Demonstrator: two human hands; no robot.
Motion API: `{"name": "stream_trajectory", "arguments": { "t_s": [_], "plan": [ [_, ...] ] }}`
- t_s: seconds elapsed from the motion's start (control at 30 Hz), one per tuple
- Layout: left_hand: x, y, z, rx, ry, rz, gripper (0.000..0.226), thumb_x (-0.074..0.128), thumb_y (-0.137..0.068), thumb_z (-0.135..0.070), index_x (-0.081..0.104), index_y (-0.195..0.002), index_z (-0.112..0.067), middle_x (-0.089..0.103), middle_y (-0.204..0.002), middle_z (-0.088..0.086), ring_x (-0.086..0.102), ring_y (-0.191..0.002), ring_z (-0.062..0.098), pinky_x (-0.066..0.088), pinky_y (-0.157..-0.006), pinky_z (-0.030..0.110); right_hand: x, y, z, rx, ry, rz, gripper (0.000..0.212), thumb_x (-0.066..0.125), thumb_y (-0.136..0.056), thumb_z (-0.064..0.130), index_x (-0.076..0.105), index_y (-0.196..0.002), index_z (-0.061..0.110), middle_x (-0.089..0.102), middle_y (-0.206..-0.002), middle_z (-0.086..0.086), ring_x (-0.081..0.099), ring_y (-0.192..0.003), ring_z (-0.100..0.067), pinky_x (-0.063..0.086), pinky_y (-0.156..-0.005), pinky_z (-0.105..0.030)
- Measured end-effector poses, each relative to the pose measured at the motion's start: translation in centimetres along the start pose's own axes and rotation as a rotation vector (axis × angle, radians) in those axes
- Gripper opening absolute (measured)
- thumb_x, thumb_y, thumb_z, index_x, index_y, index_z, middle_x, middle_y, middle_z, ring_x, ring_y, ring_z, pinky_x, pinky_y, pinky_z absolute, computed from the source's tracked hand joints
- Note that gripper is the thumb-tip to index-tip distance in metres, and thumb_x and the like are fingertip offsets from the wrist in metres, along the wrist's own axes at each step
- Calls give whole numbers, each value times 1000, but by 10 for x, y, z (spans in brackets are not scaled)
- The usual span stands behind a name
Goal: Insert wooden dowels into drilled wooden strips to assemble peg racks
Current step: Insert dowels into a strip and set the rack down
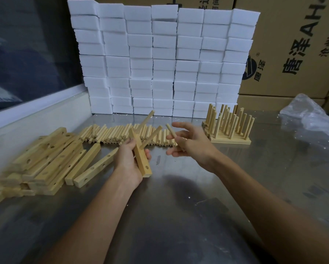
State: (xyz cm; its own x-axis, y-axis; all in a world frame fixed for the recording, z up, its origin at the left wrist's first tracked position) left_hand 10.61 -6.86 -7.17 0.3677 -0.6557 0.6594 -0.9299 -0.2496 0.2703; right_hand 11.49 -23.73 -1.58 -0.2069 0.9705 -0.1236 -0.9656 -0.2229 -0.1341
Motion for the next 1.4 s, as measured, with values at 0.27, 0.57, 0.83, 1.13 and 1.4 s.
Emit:
{"name": "stream_trajectory", "arguments": {
  "t_s": [0.27,0.57,0.83,1.13,1.4],
  "plan": [
    [1,0,-1,0,0,4,24,52,-101,-19,64,-122,-15,59,-87,9,53,-51,16,49,-45,24,0,1,4,-57,220,-79,21,47,-102,22,60,-118,18,52,-81,-1,47,-57,-7,40,-52,-20],
    [1,0,-1,-3,17,12,26,52,-101,-19,63,-124,-16,60,-93,10,53,-54,16,50,-46,24,-5,3,11,-273,418,-192,15,68,-92,31,74,-87,18,66,-74,3,62,-73,-13,54,-78,-40],
    [3,4,-2,-37,20,31,30,51,-103,-25,59,-131,-17,62,-101,10,55,-63,16,53,-55,26,30,11,15,-373,693,140,13,71,-89,30,78,-97,23,74,-84,10,68,-78,-3,57,-75,-33],
    [4,3,-6,-55,-24,75,27,52,-102,-33,59,-123,-19,51,-71,4,48,-50,11,48,-43,22,51,22,23,-391,916,227,12,75,-85,26,77,-97,23,75,-100,11,67,-96,-9,54,-86,-37],
    [8,9,-13,73,-154,82,36,61,-96,-29,63,-130,-15,61,-87,6,54,-65,18,45,-50,29,71,35,26,-665,1269,184,5,64,-87,20,68,-90,19,68,-80,0,62,-77,-28,44,-58,-33]
  ]
}}
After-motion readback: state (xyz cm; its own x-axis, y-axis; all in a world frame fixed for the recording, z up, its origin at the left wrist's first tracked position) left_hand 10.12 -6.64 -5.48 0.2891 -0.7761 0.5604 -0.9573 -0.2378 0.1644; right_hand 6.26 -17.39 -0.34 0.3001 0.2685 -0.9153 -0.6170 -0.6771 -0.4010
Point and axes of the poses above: each hand's wrist, its own y-axis away from the middle knuckle, its own x-axis out of the palm, z = x × y, the point moved 5 cm from there along -y, towards the middle knuckle
